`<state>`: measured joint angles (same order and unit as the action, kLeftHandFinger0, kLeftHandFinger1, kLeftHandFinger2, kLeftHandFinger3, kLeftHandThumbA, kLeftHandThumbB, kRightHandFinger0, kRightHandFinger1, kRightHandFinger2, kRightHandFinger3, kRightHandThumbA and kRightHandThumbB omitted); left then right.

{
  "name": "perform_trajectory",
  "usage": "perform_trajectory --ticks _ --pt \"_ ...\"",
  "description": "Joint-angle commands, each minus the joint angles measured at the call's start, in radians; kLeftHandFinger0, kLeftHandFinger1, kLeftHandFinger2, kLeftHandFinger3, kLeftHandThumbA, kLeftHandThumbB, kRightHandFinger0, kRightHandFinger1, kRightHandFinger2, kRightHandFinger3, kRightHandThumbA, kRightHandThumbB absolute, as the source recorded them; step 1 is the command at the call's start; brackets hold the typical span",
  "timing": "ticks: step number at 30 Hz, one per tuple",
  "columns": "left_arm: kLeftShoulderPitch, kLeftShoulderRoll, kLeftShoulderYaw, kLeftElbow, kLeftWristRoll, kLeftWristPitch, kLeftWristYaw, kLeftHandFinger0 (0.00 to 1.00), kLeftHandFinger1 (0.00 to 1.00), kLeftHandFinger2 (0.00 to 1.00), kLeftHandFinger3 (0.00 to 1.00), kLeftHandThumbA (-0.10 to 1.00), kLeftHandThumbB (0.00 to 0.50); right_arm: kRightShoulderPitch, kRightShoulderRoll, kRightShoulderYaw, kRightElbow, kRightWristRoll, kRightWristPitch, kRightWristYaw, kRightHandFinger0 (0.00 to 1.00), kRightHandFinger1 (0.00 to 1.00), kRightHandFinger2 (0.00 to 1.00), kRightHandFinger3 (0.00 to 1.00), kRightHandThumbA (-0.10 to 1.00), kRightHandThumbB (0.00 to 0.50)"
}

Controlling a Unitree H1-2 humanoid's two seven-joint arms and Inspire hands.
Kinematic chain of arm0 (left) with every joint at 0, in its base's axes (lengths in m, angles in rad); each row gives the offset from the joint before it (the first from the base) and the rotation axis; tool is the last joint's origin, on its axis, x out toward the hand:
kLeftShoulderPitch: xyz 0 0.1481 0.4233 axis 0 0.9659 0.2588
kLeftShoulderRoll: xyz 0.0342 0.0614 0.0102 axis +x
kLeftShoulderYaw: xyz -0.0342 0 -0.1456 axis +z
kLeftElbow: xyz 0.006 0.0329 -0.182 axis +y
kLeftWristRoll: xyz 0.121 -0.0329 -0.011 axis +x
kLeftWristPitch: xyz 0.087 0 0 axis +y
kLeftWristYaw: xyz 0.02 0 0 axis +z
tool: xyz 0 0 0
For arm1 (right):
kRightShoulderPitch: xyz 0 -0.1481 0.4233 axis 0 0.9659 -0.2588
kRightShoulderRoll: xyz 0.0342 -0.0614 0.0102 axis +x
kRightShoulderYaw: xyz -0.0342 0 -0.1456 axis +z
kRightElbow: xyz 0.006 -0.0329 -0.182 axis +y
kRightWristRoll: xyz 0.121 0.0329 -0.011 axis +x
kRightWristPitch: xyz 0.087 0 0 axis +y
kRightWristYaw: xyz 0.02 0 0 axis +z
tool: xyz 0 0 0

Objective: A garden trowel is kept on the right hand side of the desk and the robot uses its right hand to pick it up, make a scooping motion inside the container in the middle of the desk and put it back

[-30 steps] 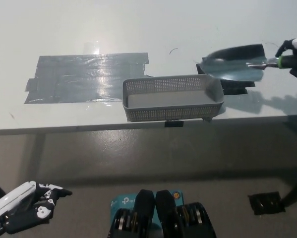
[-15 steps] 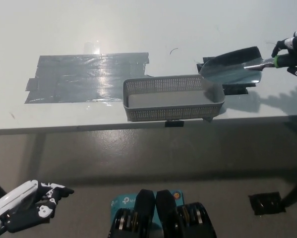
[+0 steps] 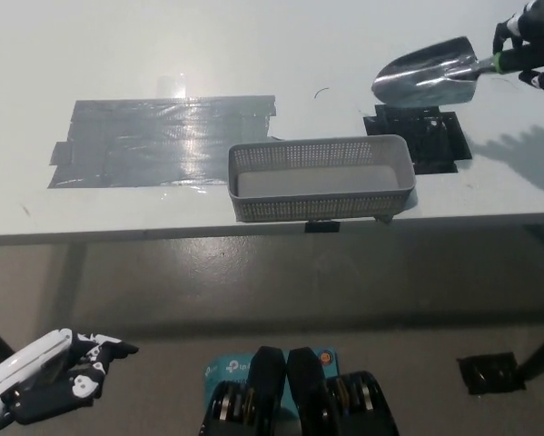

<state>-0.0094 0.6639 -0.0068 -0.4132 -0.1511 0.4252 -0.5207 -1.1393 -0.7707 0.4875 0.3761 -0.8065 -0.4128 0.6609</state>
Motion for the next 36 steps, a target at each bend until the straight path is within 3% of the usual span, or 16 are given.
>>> perform_trajectory --ticks 1,7,8,10,11,13,14,15,17,24,25,27,28,34,35,36 --pt "-0.026 0.035 -0.001 -0.025 -0.003 0.010 -0.015 0.93 0.85 0.78 0.99 1.00 0.500 -0.101 -0.011 0.004 0.007 -0.065 -0.012 0.003 0.00 0.26 0.61 0.18 -0.10 0.003" --pt "-0.035 0.037 -0.001 -0.026 -0.001 0.009 -0.018 0.92 0.83 0.77 0.99 1.00 0.500 -0.060 -0.001 -0.001 -0.059 -0.061 -0.043 -0.021 0.00 0.24 0.61 0.22 -0.10 0.000" --pt "-0.034 0.031 0.003 -0.027 -0.006 0.016 -0.014 0.92 0.83 0.77 0.99 1.00 0.500 -0.056 0.000 -0.001 -0.067 -0.054 -0.055 -0.033 0.00 0.19 0.53 0.30 -0.10 0.000" --pt "-0.036 0.029 0.004 -0.023 -0.003 0.012 -0.014 0.91 0.83 0.77 0.97 1.00 0.500 -0.051 0.001 -0.009 -0.076 -0.047 -0.057 -0.032 0.00 0.09 0.36 0.17 -0.10 0.000" --pt "-0.037 0.029 0.003 -0.020 -0.005 0.013 -0.015 0.91 0.83 0.77 0.98 1.00 0.499 -0.047 0.001 -0.012 -0.086 -0.045 -0.046 -0.017 0.00 0.08 0.34 0.19 -0.10 0.026" --pt "-0.039 0.032 0.000 -0.016 -0.001 0.010 -0.019 0.91 0.83 0.77 0.98 1.00 0.487 -0.037 -0.004 -0.015 -0.103 -0.031 -0.045 0.005 0.00 0.08 0.31 0.06 -0.10 0.003" --pt "-0.039 0.032 0.000 -0.016 -0.001 0.010 -0.020 0.91 0.83 0.77 0.98 1.00 0.487 -0.037 -0.005 -0.016 -0.105 -0.030 -0.046 0.006 0.00 0.08 0.32 0.05 -0.10 0.002" --pt "-0.039 0.030 0.000 -0.015 0.000 0.008 -0.019 0.91 0.83 0.77 0.98 1.00 0.497 -0.025 -0.006 -0.020 -0.110 -0.028 -0.046 -0.001 0.00 0.07 0.30 0.16 -0.10 0.025" --pt "-0.040 0.027 -0.001 -0.013 0.002 0.007 -0.017 0.91 0.83 0.76 0.98 1.00 0.500 -0.010 -0.012 -0.019 -0.106 -0.024 -0.057 -0.035 0.00 0.03 0.29 0.12 -0.10 0.002" --pt "-0.044 0.021 0.000 -0.014 0.000 0.015 -0.012 0.90 0.83 0.77 0.97 1.00 0.500 0.011 -0.015 -0.017 -0.099 -0.035 -0.056 -0.042 0.00 0.04 0.38 0.07 -0.10 0.000" --pt "-0.044 0.020 0.003 -0.015 -0.004 0.018 -0.010 0.89 0.83 0.78 1.00 1.00 0.468 0.029 -0.012 -0.018 -0.096 -0.061 -0.053 -0.035 0.00 0.07 0.44 0.10 -0.10 0.000" --pt "-0.049 0.025 -0.002 -0.013 -0.004 0.004 -0.019 0.89 0.83 0.78 1.00 1.00 0.474 0.038 -0.013 -0.018 -0.095 -0.069 -0.053 -0.040 0.00 0.13 0.48 0.15 -0.10 0.000" --pt "-0.048 0.026 0.000 -0.016 -0.003 0.008 -0.017 0.89 0.83 0.79 1.00 1.00 0.467 0.051 -0.007 -0.010 -0.094 -0.098 -0.044 -0.048 0.00 0.15 0.49 0.26 -0.10 0.000" --pt "-0.053 0.027 -0.006 -0.017 0.001 0.012 -0.018 0.91 0.85 0.79 1.00 1.00 0.498 0.103 0.010 -0.030 -0.120 -0.074 -0.036 -0.046 0.00 0.15 0.48 0.25 -0.10 0.000" --pt "-0.055 0.029 -0.007 -0.013 -0.001 0.013 -0.020 0.86 0.82 0.78 1.00 1.00 0.500 0.113 0.013 -0.030 -0.132 -0.070 -0.041 -0.045 0.00 0.15 0.49 0.21 -0.10 0.000" --pt "-0.054 0.029 -0.007 -0.017 0.000 0.013 -0.019 0.89 0.85 0.81 1.00 1.00 0.471 0.119 0.013 -0.033 -0.135 -0.065 -0.048 -0.055 0.00 0.14 0.48 0.21 -0.10 0.000"
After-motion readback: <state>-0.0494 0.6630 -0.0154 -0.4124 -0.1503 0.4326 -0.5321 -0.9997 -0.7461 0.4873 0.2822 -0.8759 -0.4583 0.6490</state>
